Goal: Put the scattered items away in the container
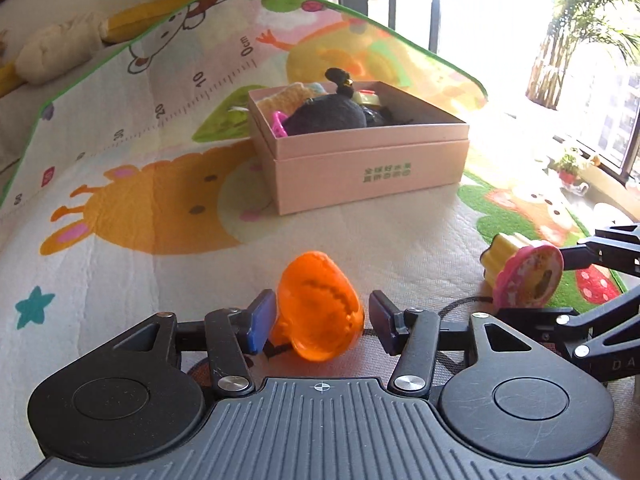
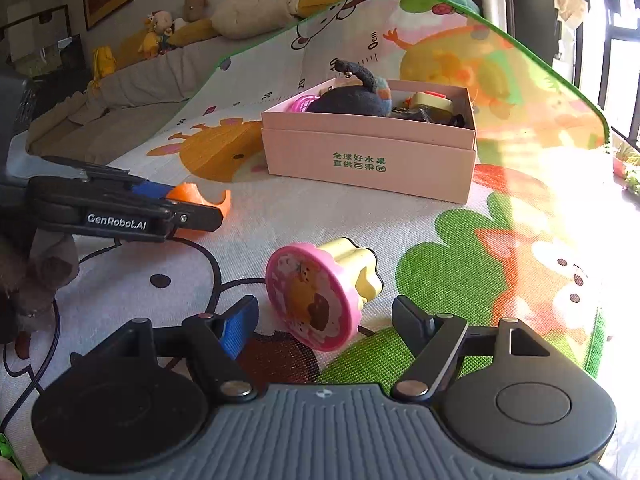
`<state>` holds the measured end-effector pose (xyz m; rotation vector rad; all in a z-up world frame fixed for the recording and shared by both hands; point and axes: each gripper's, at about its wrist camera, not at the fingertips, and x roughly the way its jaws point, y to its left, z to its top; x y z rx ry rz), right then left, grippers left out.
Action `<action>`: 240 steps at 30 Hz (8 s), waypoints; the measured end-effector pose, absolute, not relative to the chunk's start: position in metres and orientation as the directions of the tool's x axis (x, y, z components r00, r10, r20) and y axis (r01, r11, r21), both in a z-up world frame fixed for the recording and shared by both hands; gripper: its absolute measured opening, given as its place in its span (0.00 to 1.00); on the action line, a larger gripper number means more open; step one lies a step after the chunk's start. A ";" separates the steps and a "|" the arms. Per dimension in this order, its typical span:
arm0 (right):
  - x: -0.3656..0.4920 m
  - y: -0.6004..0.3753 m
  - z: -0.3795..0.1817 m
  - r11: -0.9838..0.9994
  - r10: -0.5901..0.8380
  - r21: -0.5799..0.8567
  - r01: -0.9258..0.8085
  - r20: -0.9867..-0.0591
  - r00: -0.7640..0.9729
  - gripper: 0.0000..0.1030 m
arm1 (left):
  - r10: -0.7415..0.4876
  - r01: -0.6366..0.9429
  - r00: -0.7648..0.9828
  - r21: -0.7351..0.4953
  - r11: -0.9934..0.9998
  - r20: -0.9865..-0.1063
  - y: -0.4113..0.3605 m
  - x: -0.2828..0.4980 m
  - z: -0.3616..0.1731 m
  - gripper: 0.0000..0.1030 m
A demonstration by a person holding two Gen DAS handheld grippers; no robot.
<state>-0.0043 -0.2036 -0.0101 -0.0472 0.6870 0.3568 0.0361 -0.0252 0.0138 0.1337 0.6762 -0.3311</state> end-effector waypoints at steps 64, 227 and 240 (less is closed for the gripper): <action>0.041 -0.214 0.023 0.936 0.335 0.193 -0.296 -0.749 0.571 0.56 | -0.229 0.267 0.732 -0.040 0.963 -0.642 -0.013 0.025 0.003 1.00; -0.001 -0.259 0.009 0.919 0.394 0.270 -0.287 -0.619 0.679 0.93 | -0.368 0.446 0.646 -0.060 0.893 -0.669 -0.035 0.040 0.013 0.98; -0.016 -0.234 -0.011 0.935 0.331 0.142 -0.325 -0.678 0.656 1.00 | -0.308 0.409 0.690 0.003 0.912 -0.656 -0.034 0.045 0.015 0.98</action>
